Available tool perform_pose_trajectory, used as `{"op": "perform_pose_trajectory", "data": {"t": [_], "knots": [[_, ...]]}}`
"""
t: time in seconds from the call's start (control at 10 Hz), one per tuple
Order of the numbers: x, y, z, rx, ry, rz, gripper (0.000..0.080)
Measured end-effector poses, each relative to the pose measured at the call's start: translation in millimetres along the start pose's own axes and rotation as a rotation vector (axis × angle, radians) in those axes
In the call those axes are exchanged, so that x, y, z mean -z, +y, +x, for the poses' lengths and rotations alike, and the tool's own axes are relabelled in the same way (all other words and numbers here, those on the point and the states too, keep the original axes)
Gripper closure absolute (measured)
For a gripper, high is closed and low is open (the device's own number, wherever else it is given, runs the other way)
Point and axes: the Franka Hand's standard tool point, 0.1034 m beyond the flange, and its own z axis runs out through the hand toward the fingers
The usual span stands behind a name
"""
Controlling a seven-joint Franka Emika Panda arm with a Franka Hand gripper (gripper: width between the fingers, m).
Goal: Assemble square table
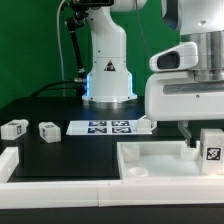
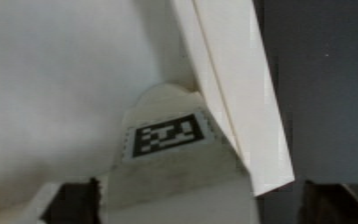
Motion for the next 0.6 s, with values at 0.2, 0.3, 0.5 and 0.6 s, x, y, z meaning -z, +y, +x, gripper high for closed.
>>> {"op": "perform_pose_trajectory", "data": {"t": [0.2,0.3,0.5,0.6], "knots": [[-0.6,1.7,0.1,-0.115,-0.001,-0.002,0.0391],[-1.0,4.1,0.4,-0.201,-0.002,-0.005,0.0505],[-0.9,4.8,0.8,-0.329,-0.001,-0.005,0.0505],[-0.8,5.2,1.1,-0.403,-0.001,-0.006,0.0505]]}}
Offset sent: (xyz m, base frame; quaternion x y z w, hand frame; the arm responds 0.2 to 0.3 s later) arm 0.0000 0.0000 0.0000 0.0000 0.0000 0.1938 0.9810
